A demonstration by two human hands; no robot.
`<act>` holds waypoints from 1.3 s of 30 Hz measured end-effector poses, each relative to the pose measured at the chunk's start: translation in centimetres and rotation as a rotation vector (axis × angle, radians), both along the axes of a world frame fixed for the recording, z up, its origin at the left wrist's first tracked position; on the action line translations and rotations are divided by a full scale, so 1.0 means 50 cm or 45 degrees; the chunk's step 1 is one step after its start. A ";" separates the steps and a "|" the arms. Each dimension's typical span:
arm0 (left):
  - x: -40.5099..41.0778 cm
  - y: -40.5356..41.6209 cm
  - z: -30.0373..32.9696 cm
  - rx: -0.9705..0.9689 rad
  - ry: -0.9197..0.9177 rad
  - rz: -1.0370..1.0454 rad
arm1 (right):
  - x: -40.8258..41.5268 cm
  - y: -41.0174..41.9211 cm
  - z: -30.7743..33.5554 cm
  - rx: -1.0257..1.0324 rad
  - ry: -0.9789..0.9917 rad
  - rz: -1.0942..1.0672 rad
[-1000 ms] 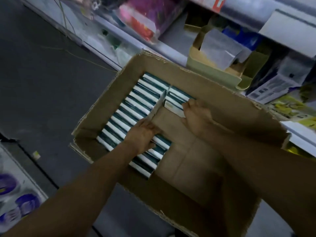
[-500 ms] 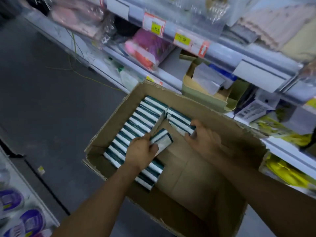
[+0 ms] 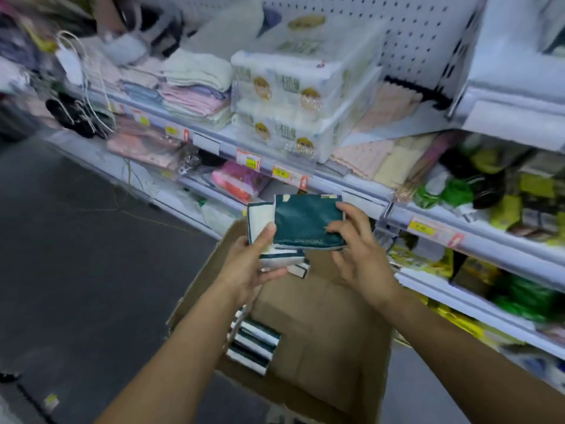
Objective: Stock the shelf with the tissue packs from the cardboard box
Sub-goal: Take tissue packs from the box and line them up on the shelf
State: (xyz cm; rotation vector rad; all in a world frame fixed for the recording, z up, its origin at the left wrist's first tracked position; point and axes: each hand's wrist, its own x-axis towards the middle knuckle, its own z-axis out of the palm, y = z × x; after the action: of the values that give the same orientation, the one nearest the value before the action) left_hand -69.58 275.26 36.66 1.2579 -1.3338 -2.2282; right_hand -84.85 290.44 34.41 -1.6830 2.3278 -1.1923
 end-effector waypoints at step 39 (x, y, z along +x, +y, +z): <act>-0.258 0.139 0.384 -0.655 0.432 -0.594 | -0.289 0.206 0.602 0.695 0.690 -0.815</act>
State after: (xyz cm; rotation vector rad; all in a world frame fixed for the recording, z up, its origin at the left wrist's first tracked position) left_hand -82.49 282.19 55.85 0.3996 -2.0189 -2.0207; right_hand -99.30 300.75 64.51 -1.1910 3.2440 -0.0166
